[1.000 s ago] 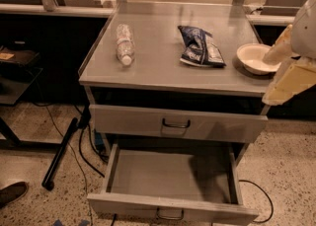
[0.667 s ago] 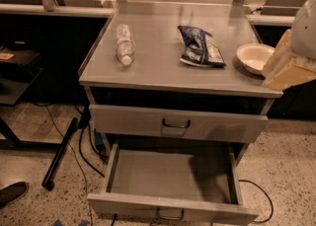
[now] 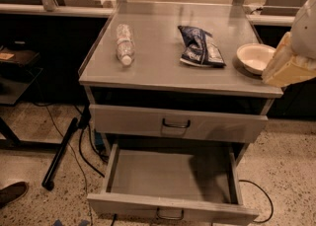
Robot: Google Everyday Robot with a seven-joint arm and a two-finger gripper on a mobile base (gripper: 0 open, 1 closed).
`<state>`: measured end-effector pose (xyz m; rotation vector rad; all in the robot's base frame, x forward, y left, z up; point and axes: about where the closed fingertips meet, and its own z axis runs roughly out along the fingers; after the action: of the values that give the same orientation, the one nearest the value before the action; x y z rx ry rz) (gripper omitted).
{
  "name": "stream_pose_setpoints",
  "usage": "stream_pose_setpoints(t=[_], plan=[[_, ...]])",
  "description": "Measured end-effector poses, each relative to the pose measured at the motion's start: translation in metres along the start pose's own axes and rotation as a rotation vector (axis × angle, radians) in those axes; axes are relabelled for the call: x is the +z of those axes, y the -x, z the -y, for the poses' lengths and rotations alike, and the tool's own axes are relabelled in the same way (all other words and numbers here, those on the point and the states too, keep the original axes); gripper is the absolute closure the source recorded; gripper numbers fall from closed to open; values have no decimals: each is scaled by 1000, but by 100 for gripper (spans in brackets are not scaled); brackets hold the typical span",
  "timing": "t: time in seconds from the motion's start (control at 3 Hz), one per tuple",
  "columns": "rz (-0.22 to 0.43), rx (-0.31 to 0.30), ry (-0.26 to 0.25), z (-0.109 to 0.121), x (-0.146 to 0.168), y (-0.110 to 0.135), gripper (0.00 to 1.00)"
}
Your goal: Close middle drawer
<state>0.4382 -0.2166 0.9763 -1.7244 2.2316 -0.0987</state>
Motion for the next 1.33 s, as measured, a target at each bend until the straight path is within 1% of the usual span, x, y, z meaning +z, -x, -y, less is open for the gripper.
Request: stream_pose_setpoints(t=[0.33, 0.67, 1.0, 1.33], plan=[[-18, 34, 35, -22, 17, -10, 100], [-51, 120, 108, -71, 57, -38, 100], [-91, 180, 215, -120, 104, -63, 100], [-107, 182, 243, -131, 113, -69, 100]])
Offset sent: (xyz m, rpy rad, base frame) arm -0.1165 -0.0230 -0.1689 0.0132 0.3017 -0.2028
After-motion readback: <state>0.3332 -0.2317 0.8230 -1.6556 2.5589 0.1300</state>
